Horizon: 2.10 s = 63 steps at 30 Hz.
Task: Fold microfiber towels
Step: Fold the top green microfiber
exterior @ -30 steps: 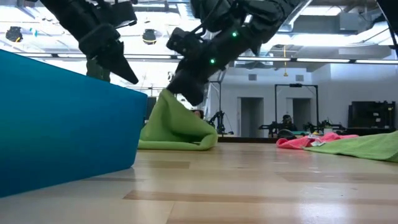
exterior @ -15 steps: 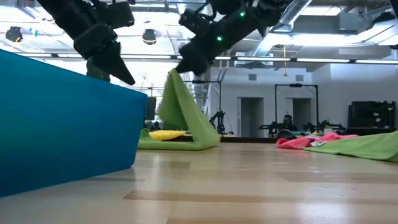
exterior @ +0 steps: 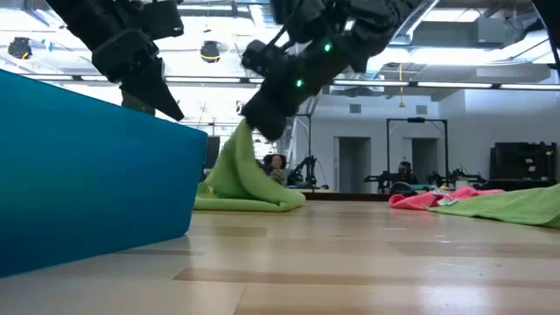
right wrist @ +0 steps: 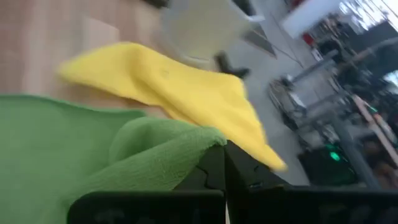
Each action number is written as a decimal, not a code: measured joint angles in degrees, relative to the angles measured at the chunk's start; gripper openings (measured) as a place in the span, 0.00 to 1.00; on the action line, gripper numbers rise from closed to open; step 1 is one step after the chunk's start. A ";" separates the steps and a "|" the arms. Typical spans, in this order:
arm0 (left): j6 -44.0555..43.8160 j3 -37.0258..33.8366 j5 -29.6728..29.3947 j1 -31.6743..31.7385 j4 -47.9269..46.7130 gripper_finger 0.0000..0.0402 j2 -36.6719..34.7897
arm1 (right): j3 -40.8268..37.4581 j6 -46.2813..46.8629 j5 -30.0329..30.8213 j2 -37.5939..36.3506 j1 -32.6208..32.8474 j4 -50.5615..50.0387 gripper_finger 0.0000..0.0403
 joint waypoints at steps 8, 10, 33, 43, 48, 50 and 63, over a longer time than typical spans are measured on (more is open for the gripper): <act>-1.08 0.00 0.42 0.00 -0.28 0.00 0.00 | 0.04 0.19 -5.22 -1.22 0.25 2.59 0.03; -1.38 0.00 0.47 0.00 -0.30 0.00 0.00 | -0.04 1.55 -10.90 -0.60 0.24 2.15 0.03; -4.44 0.00 0.62 0.00 -1.39 0.00 0.02 | 0.13 1.69 -30.34 7.56 0.42 7.87 0.17; -4.25 -2.14 -0.01 1.48 0.34 0.00 0.33 | 0.15 1.02 -29.68 0.62 0.61 2.96 0.46; 2.14 -5.15 -1.85 3.69 8.27 0.00 0.33 | -0.18 5.05 -28.50 -5.49 0.59 -9.53 0.52; 4.84 -5.12 -2.68 4.44 10.55 0.00 0.27 | -0.97 7.85 -28.36 -6.81 0.73 -12.64 0.52; 8.70 -3.76 3.46 5.18 10.36 0.13 -1.70 | -8.46 13.87 -23.94 -1.00 4.44 -9.52 0.46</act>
